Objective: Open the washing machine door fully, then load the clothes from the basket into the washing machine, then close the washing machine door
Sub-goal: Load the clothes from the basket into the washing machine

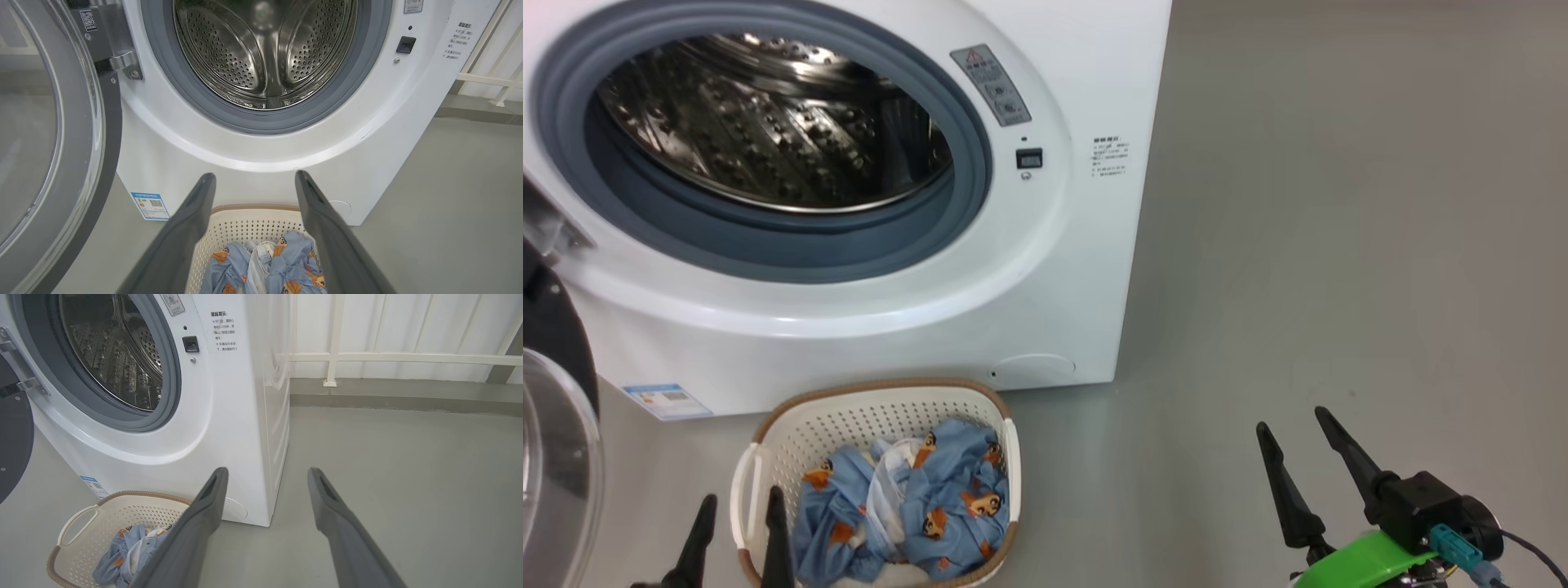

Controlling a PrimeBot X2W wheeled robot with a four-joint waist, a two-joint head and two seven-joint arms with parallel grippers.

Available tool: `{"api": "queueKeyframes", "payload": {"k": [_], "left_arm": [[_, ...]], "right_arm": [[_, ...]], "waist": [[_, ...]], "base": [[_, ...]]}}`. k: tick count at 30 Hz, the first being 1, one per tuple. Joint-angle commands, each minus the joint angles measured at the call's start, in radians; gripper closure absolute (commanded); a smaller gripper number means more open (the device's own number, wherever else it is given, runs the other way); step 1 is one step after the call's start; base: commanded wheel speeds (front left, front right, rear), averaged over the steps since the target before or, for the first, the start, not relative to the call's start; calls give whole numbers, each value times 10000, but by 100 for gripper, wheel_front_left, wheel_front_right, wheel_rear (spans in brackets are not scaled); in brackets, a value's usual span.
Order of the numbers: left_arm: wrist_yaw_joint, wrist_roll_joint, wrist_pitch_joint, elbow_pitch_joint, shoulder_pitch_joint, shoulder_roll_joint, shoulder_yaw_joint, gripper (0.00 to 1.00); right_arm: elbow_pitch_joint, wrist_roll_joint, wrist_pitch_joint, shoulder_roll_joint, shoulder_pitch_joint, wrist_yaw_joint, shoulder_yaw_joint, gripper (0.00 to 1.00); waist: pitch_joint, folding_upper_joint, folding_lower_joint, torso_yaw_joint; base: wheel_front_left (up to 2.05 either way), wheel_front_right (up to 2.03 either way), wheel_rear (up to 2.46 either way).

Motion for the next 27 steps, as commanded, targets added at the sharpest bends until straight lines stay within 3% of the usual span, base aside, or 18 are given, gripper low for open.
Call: {"api": "queueKeyframes", "payload": {"k": [1,14,27], "left_arm": [[-104,-159,-51,-105,-494,127,222,0],[-109,-632,-51,1308,-2394,127,-1154,0],[-255,-333,-51,2923,-4033,127,-881,0]], "right_arm": [[-196,105,-120,-68,-367,62,290,0],[-295,217,-120,-139,-1251,62,393,0],[-447,324,-120,-65,-1960,62,443,0]], "waist": [[477,0,0,-112],[3017,0,0,-770],[4903,0,0,-1433]], "base": [[0,0,0],[0,0,0],[0,0,0]]}}
